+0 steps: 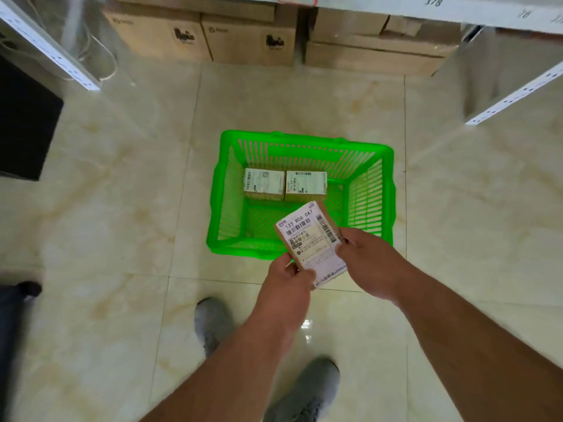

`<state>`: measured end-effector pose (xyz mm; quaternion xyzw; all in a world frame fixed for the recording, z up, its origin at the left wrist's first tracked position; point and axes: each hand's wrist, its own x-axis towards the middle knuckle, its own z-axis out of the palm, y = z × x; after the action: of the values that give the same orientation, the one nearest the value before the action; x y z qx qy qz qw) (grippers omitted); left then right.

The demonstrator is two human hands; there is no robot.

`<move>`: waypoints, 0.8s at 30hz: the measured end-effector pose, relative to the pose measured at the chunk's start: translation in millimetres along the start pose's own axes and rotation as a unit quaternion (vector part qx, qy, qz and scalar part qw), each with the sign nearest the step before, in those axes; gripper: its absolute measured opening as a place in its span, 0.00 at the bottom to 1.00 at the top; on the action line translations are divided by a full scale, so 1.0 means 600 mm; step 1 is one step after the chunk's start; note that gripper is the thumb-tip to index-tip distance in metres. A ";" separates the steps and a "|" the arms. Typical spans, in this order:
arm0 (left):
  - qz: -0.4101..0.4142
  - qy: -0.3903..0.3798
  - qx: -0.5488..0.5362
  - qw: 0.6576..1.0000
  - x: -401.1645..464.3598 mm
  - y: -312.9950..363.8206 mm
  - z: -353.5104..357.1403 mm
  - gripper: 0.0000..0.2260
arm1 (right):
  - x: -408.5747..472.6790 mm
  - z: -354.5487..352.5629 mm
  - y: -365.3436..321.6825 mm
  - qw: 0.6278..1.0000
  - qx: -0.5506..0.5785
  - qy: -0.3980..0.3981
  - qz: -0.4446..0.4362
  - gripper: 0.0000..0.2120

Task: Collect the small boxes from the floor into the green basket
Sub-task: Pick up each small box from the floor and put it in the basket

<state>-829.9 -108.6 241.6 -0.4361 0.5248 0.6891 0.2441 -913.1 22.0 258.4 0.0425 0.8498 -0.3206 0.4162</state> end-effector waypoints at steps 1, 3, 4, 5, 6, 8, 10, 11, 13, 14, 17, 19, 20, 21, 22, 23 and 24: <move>-0.007 -0.004 -0.006 1.000 0.010 0.011 -0.004 0.14 | 0.014 0.000 -0.011 1.000 -0.010 0.000 0.003 0.18; -0.022 -0.005 -0.013 1.000 0.028 0.028 -0.016 0.12 | 0.037 0.005 -0.033 0.999 -0.030 0.000 0.010 0.17; -0.024 -0.008 -0.017 1.000 0.036 0.037 -0.023 0.13 | 0.046 0.008 -0.044 0.999 -0.041 0.001 0.014 0.16; -0.030 -0.011 -0.027 0.999 0.043 0.047 -0.030 0.14 | 0.054 0.010 -0.054 0.999 -0.049 0.001 0.019 0.16; -0.037 -0.011 -0.039 0.998 0.052 0.056 -0.038 0.15 | 0.063 0.013 -0.066 0.998 -0.057 0.000 0.020 0.15; -0.046 -0.018 -0.049 0.998 0.069 0.075 -0.050 0.14 | 0.089 0.016 -0.085 0.998 -0.070 -0.003 0.008 0.13; -0.065 -0.014 -0.065 0.996 0.093 0.083 -0.060 0.17 | 0.125 0.024 -0.099 0.996 -0.089 0.003 0.000 0.11; -0.076 -0.005 -0.080 0.994 0.106 0.083 -0.063 0.19 | 0.144 0.028 -0.104 0.995 -0.104 0.005 -0.005 0.10; -0.097 0.018 -0.110 0.989 0.136 0.075 -0.066 0.21 | 0.181 0.040 -0.109 0.991 -0.135 -0.005 -0.011 0.09; -0.105 0.033 -0.134 0.985 0.151 0.071 -0.067 0.20 | 0.200 0.048 -0.111 0.988 -0.150 -0.015 -0.016 0.09; -0.123 0.064 -0.218 0.966 0.205 0.059 -0.071 0.12 | 0.255 0.076 -0.113 0.980 -0.192 -0.048 -0.029 0.07; -0.142 0.080 -0.257 0.953 0.249 0.044 -0.071 0.12 | 0.295 0.094 -0.111 0.968 -0.236 -0.071 -0.043 0.04; -0.152 0.088 -0.277 0.945 0.269 0.036 -0.070 0.12 | 0.312 0.101 -0.111 0.962 -0.256 -0.080 -0.045 0.03; -0.159 0.091 -0.299 0.937 0.289 0.029 -0.069 0.12 | 0.330 0.107 -0.108 0.956 -0.276 -0.084 -0.052 0.04; -0.165 0.095 -0.321 0.928 0.309 0.023 -0.067 0.12 | 0.349 0.114 -0.103 0.949 -0.299 -0.086 -0.060 0.08; -0.171 0.098 -0.342 0.919 0.329 0.019 -0.065 0.13 | 0.368 0.120 -0.098 0.940 -0.322 -0.089 -0.065 0.14; -0.174 0.103 -0.357 0.912 0.348 0.015 -0.063 0.13 | 0.383 0.127 -0.097 0.933 -0.343 -0.095 -0.060 0.19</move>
<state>-928.5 -172.1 64.6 -0.6475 0.1819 0.7280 0.1328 -1030.4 -112.7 84.9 -0.1842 0.8656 -0.0362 0.4642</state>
